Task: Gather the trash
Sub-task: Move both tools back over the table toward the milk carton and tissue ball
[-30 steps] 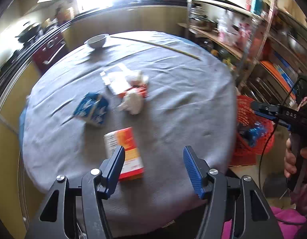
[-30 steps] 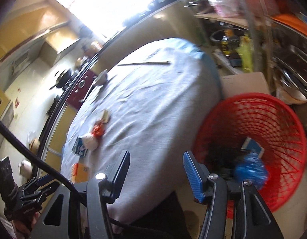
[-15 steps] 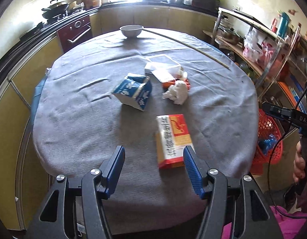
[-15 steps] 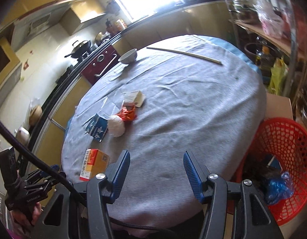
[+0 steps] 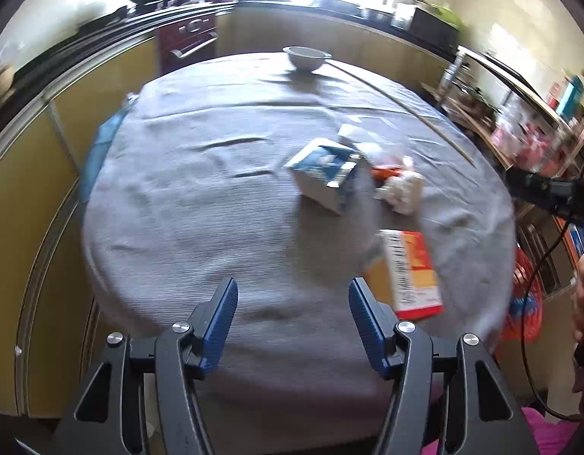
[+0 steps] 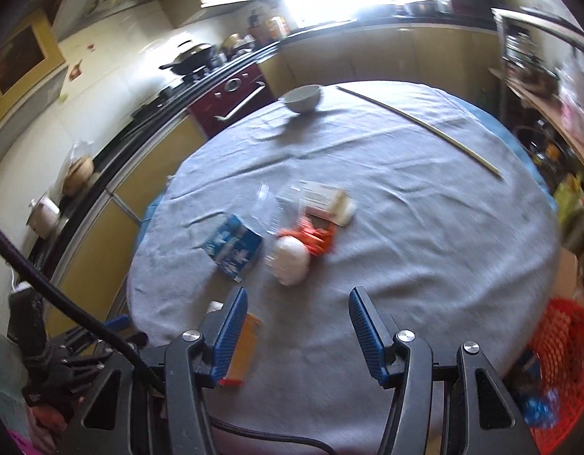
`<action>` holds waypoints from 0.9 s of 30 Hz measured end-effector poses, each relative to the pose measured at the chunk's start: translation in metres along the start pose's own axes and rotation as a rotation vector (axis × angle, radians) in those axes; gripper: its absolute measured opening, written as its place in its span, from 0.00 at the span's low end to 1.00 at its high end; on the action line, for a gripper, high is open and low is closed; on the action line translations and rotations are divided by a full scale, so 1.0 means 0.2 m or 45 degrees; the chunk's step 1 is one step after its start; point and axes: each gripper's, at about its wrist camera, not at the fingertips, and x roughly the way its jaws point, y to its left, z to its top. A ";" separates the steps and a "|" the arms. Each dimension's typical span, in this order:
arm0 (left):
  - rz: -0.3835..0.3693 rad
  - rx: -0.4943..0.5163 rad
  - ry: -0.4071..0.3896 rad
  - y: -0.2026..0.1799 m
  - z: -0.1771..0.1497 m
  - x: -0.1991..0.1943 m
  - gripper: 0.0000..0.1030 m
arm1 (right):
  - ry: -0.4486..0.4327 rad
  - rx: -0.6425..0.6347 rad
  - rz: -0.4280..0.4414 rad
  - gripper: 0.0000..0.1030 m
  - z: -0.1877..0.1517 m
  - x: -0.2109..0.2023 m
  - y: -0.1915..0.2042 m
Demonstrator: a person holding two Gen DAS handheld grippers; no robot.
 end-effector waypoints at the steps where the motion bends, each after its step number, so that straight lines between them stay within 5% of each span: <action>1: 0.013 -0.021 0.002 0.03 0.00 0.01 0.60 | 0.002 -0.026 0.008 0.58 0.03 0.02 0.04; 15: 0.281 -0.230 0.011 0.31 0.12 0.09 0.60 | 0.013 -0.069 0.273 0.58 0.32 0.26 0.26; 22: 0.217 -0.021 0.020 -0.02 0.21 0.12 0.61 | 0.070 0.077 0.247 0.58 0.26 0.36 -0.01; 27: 0.041 0.097 0.088 -0.25 0.20 0.18 0.62 | 0.147 0.200 0.270 0.58 0.17 0.45 -0.20</action>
